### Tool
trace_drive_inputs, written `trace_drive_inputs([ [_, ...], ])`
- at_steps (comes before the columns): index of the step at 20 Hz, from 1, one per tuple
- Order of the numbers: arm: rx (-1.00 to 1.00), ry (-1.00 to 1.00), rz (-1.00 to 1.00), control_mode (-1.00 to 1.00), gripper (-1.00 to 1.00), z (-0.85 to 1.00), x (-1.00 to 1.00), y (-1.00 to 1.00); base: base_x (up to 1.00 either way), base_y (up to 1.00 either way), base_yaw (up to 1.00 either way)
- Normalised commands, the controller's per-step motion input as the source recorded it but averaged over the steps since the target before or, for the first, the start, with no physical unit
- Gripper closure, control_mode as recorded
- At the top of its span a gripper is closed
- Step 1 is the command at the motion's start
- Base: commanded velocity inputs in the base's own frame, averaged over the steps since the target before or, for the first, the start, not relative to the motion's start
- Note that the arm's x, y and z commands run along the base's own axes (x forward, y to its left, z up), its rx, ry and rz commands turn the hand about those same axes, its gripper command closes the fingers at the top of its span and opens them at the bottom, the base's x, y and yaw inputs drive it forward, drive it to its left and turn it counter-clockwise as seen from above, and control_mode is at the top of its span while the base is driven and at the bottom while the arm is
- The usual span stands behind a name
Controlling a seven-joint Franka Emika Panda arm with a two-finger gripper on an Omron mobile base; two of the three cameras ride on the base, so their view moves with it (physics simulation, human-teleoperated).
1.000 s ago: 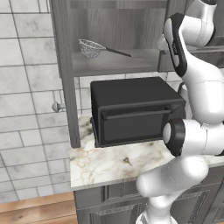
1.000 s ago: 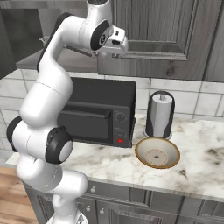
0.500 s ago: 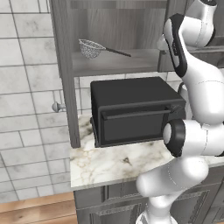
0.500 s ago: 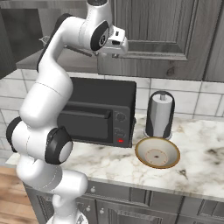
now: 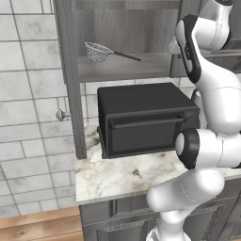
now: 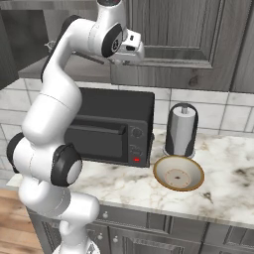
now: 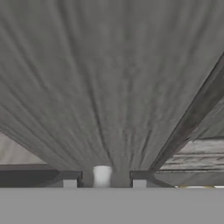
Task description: Open the cabinet and setup a tea strainer by placing it in the bowl upright.
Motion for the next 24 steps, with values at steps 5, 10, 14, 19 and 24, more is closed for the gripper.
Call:
trace_drive_inputs([
  [5, 0.00, 0.00, 0.00, -1.00, 1.00, 0.00, -0.01, 0.03, 0.00, 0.00, 0.00],
  [10, 0.06, -0.04, 0.00, -1.00, 1.00, 0.00, -0.55, -0.22, 0.00, 0.00, 0.00],
  [14, 0.12, -0.22, 0.03, -1.00, 1.00, 0.00, -0.83, -0.34, 0.00, 0.00, 0.00],
  [19, 0.10, -0.31, 0.04, -1.00, 1.00, 0.00, -0.98, -0.29, 0.00, 0.00, 0.00],
  [24, 0.05, -0.22, 0.03, -1.00, 1.00, 0.20, -0.98, -0.52, 0.00, 0.00, 0.00],
])
